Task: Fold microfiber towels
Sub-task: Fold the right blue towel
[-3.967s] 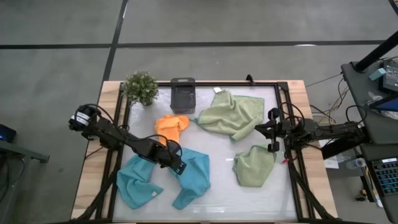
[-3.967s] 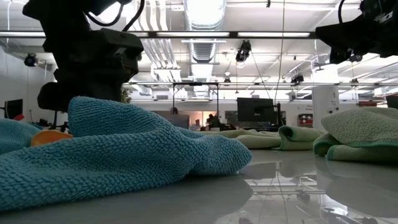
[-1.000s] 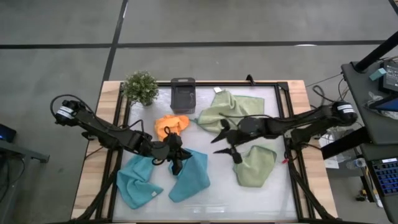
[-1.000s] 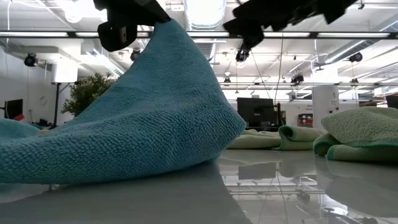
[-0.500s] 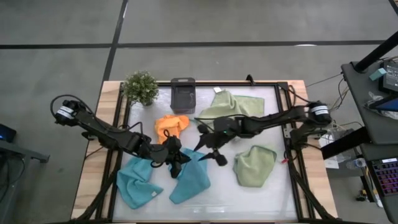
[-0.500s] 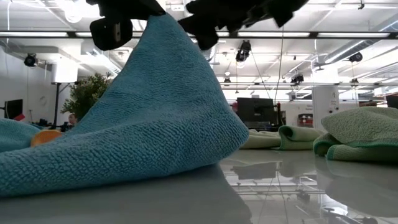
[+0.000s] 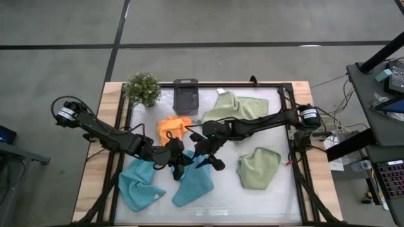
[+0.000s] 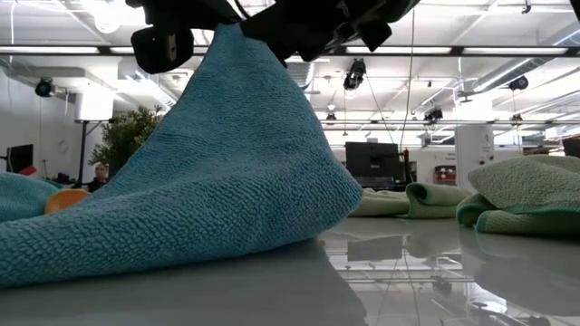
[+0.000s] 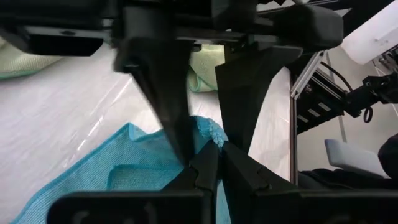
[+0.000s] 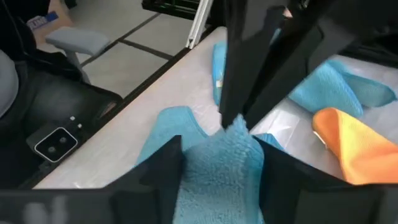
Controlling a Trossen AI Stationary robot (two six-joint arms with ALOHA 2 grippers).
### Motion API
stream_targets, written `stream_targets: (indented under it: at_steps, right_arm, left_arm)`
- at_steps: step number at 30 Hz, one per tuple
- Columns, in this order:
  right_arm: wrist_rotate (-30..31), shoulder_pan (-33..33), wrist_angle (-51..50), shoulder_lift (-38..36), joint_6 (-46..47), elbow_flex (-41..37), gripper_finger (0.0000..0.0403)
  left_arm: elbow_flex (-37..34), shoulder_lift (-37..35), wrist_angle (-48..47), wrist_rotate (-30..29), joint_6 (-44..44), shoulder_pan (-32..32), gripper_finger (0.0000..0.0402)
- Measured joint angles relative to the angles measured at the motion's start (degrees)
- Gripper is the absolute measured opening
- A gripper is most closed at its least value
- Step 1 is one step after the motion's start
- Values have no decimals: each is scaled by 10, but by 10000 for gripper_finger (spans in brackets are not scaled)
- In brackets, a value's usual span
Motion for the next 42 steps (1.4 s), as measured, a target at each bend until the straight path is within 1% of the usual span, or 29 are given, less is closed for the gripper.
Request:
stream_targets:
  at_steps: [4, 6, 7, 9, 11, 13, 19, 21, 23, 26, 29, 32, 37, 42]
  right_arm:
    - [1, 0, -6, -18, -10, -6, 65]
    - [2, 0, -11, -32, -26, -11, 26]
    - [4, 2, -15, -41, -35, -15, 19]
    - [20, 8, -23, -59, -50, -24, 14]
    - [50, 17, -25, -81, -61, -40, 10]
    - [77, 24, -28, -107, -71, -62, 9]
    - [104, 33, -12, -202, -59, -157, 9]
    - [138, 39, -4, -237, -58, -195, 9]
    - [170, 48, -1, -270, -63, -231, 9]
    - [201, 61, 17, -308, -63, -279, 9]
    - [221, 75, 53, -340, -63, -324, 9]
    - [231, 87, 82, -362, -65, -356, 9]
    - [235, 101, 109, -378, -78, -387, 9]
    - [246, 113, 127, -379, -78, -398, 9]
  left_arm:
    - [-1, 0, 2, 0, 1, 0, 1]
    - [-1, 0, 4, 0, 17, 0, 2]
    - [-1, 0, 6, -2, 30, 0, 2]
    - [-4, 0, 19, -11, 52, 0, 2]
    - [-6, 0, 37, -11, 65, 0, 4]
    - [-9, -3, 31, -12, 67, 0, 14]
    - [-19, -4, 34, -12, 76, 0, 77]
    - [-24, -2, 34, -18, 76, 0, 101]
    - [-28, 4, 39, -37, 78, 0, 123]
    - [-31, 21, 55, -52, 96, 1, 153]
    - [-31, 45, 97, -59, 124, 2, 176]
    - [-31, 80, 157, -67, 163, 6, 190]
    - [-30, 139, 256, -72, 219, 23, 194]
    - [-29, 202, 360, -67, 261, 49, 194]
